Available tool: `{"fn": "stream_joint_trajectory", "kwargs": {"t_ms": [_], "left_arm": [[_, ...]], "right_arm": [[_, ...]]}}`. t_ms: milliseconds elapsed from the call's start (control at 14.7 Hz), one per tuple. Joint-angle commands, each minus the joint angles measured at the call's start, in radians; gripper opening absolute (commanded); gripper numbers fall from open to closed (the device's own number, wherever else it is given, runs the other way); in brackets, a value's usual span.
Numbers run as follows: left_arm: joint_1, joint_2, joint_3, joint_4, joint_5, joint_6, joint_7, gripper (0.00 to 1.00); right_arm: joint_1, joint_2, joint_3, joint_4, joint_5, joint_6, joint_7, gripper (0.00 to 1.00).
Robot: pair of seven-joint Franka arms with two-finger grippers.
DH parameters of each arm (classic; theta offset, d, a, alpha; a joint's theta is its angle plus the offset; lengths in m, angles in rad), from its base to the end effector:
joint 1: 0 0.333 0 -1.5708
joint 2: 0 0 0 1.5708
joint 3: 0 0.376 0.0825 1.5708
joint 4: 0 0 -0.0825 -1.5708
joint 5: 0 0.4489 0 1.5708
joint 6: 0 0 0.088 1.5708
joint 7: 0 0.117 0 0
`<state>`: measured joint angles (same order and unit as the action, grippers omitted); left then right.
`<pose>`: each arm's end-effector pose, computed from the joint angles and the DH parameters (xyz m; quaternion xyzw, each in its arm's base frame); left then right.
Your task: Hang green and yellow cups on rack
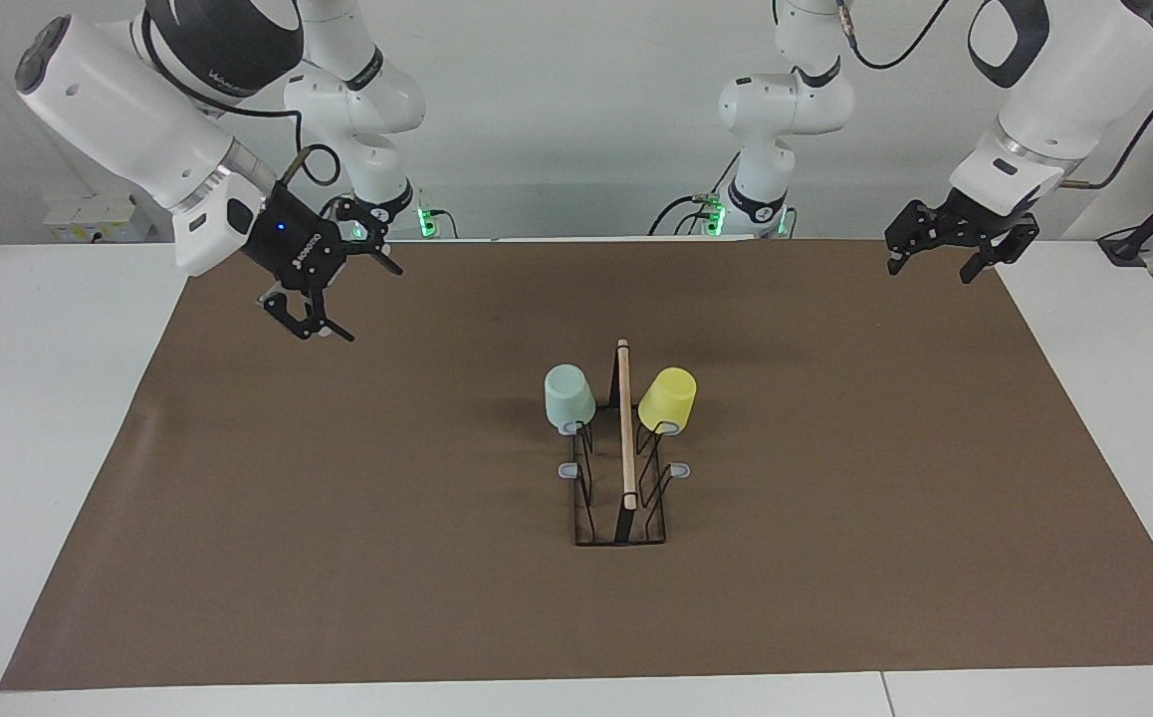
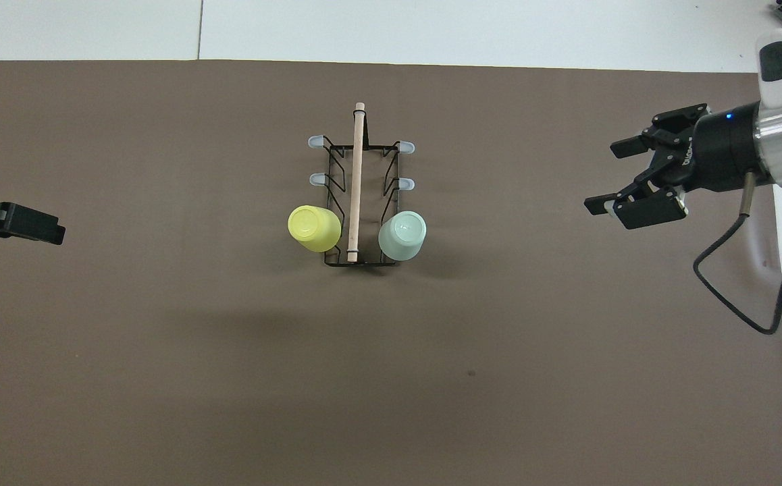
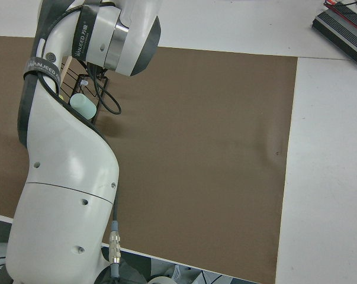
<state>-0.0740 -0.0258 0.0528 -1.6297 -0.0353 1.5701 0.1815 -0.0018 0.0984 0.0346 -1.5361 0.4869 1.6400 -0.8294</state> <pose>0.6080 -0.0166 0.6587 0.9946 -0.1009 -0.0154 0.0196 0.6597 0.0723 0.6494 -0.8881 -0.3908 -0.0964 0.2222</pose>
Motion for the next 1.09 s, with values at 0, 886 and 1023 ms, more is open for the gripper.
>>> {"fn": "stream_joint_trajectory", "kwargs": {"t_ms": [0, 886, 1023], "left_arm": [[-0.010, -0.005, 0.007, -0.004, 0.018, -0.009, 0.003, 1.00], [0.003, -0.006, 0.007, -0.002, 0.018, -0.009, 0.003, 1.00], [0.003, -0.006, 0.006, -0.002, 0.018, -0.009, 0.003, 1.00]], "right_arm": [[-0.021, 0.011, 0.007, 0.031, -0.117, -0.037, 0.047, 1.00], [0.005, 0.003, 0.019, 0.044, -0.533, -0.149, 0.494, 1.00], [0.019, 0.001, 0.022, 0.042, -0.492, -0.202, 0.698, 1.00]]}}
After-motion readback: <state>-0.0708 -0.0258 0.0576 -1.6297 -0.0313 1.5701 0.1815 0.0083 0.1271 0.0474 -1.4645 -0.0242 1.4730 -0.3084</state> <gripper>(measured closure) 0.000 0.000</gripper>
